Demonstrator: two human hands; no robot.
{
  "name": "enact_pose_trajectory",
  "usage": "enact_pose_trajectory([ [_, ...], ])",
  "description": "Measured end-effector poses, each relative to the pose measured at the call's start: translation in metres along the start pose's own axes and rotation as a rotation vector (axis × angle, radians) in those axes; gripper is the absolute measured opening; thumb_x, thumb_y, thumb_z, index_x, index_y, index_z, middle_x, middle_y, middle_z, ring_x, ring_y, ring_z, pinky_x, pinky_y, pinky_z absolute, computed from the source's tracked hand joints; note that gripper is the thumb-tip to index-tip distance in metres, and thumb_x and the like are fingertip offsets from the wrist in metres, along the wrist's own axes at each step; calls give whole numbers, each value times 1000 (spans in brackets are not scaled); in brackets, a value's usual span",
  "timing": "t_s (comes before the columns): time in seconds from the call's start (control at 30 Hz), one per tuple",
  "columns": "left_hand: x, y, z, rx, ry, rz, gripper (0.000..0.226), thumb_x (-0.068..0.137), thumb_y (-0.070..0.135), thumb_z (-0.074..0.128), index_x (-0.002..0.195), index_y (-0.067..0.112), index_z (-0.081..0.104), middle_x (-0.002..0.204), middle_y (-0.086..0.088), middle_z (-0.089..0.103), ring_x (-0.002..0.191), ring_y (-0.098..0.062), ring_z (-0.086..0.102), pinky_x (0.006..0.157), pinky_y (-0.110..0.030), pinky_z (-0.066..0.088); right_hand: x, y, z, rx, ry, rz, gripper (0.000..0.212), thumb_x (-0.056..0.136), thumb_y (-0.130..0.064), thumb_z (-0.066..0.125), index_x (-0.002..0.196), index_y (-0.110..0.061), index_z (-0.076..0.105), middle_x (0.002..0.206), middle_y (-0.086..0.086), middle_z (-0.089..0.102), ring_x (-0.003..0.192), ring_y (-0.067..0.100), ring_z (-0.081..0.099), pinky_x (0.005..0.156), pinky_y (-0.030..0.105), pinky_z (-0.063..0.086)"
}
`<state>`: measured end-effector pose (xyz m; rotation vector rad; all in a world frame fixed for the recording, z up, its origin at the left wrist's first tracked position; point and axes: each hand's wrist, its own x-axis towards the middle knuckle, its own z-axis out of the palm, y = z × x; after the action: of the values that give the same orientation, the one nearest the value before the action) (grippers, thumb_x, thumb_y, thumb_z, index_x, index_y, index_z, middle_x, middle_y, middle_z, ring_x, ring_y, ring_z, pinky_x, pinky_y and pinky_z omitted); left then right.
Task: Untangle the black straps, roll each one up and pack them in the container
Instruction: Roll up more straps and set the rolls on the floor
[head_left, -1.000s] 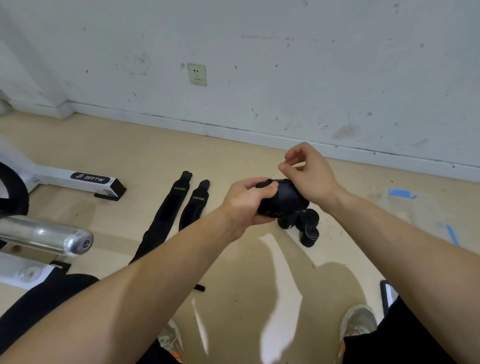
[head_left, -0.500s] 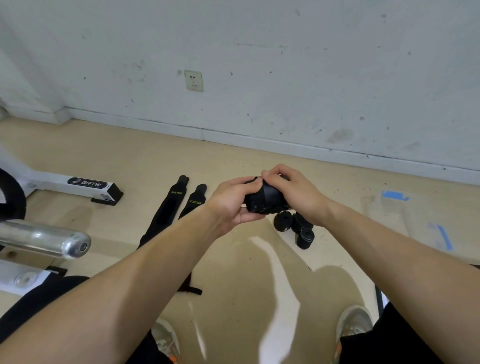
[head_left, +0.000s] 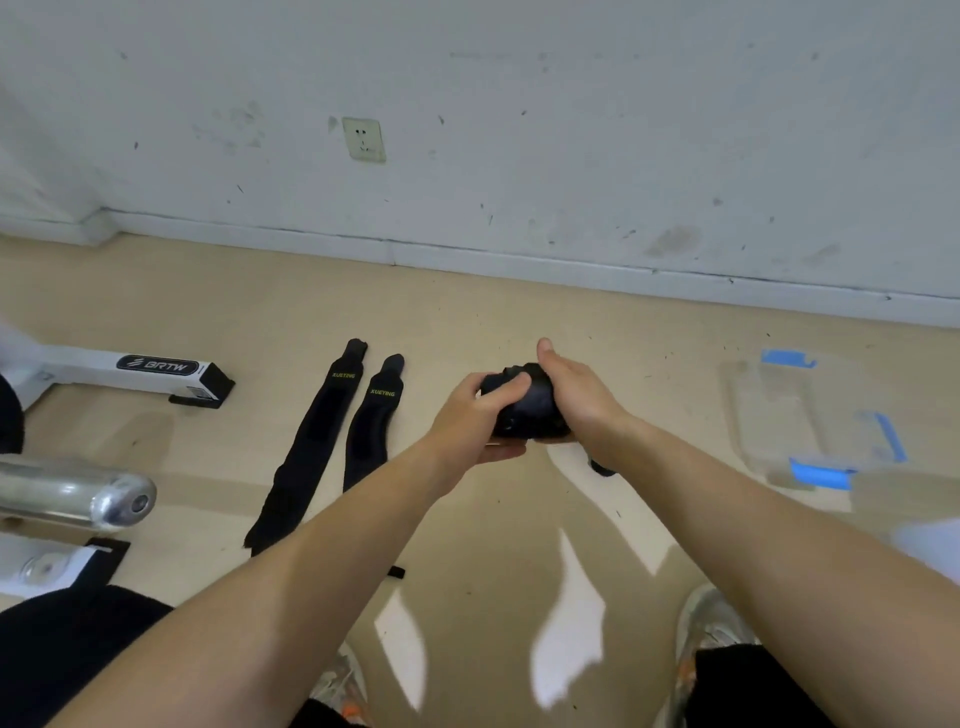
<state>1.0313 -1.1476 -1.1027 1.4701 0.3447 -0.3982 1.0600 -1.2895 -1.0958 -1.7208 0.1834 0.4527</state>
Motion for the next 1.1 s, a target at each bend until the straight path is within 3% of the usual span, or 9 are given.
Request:
enact_pose_trajectory([
  [0.1, 20, -22, -1, -55, 9, -140, 35, 98, 41, 63, 124, 16, 64, 117, -9, 69, 102, -29, 69, 89, -40, 61, 10, 41, -8, 196, -92, 117, 32, 99, -47, 56, 117, -22, 64, 119, 4, 70, 104, 23, 70, 81, 38, 60],
  [0.23, 56, -66, 6, -61, 26, -273, 35, 97, 49, 60, 114, 20, 69, 109, -10, 71, 90, -28, 68, 82, -37, 59, 26, 102, -18, 282, -103, 168, 29, 96, -27, 66, 123, -19, 65, 123, 9, 70, 101, 24, 70, 79, 33, 55],
  [0.37, 98, -120, 25, 101, 138, -275, 40, 98, 53, 58, 120, 21, 61, 115, -6, 69, 102, -26, 69, 80, -37, 60, 44, 145, -17, 194, 103, 219, 39, 88, -26, 78, 121, -22, 59, 117, 6, 69, 98, 20, 70, 74, 32, 55],
  [0.5, 139, -168, 34, 112, 258, -241, 27, 99, 33, 64, 120, 21, 53, 115, -12, 68, 100, -28, 71, 78, -38, 63, 69, 184, -7, 108, 272, 207, 54, 76, -19, 87, 119, -24, 55, 113, -2, 65, 99, 12, 65, 81, 28, 54],
  [0.63, 175, -203, 38, 11, 283, -291, 4, 103, 23, 58, 99, 24, 56, 105, -9, 68, 96, -31, 73, 84, -44, 64, 91, 210, 5, 108, 384, 224, 55, 77, -12, 83, 121, -24, 52, 108, -8, 61, 94, 4, 62, 78, 14, 47],
  [0.77, 213, -234, 40, 37, 276, -331, 6, 96, 33, 56, 92, 34, 60, 107, -8, 71, 99, -31, 72, 92, -53, 59, 111, 236, 14, 171, 515, 278, 25, 80, -3, 74, 96, -13, 58, 80, -5, 63, 68, 2, 62, 60, 12, 45],
  [0.87, 230, -250, 44, 97, 222, -325, 7, 92, 37, 54, 94, 36, 61, 110, -5, 73, 102, -30, 71, 96, -53, 57, 122, 246, 15, 252, 571, 284, 15, 83, 2, 70, 92, -7, 63, 70, -6, 62, 56, -5, 58, 56, 8, 42],
  [1.0, 237, -246, 52, 53, 189, -292, 10, 94, 37, 58, 101, 35, 66, 108, -4, 75, 100, -28, 73, 93, -52, 59, 132, 250, 15, 322, 603, 294, 34, 87, -1, 67, 117, -15, 61, 99, -4, 70, 81, -8, 66, 69, 8, 50],
  [1.1, 241, -245, 54, 57, 180, -293, 8, 93, 28, 63, 99, 32, 67, 106, -6, 76, 99, -29, 74, 93, -50, 59, 136, 253, 10, 329, 642, 270, 35, 89, 2, 64, 115, -19, 56, 96, -14, 62, 78, -15, 62, 64, 1, 44],
])
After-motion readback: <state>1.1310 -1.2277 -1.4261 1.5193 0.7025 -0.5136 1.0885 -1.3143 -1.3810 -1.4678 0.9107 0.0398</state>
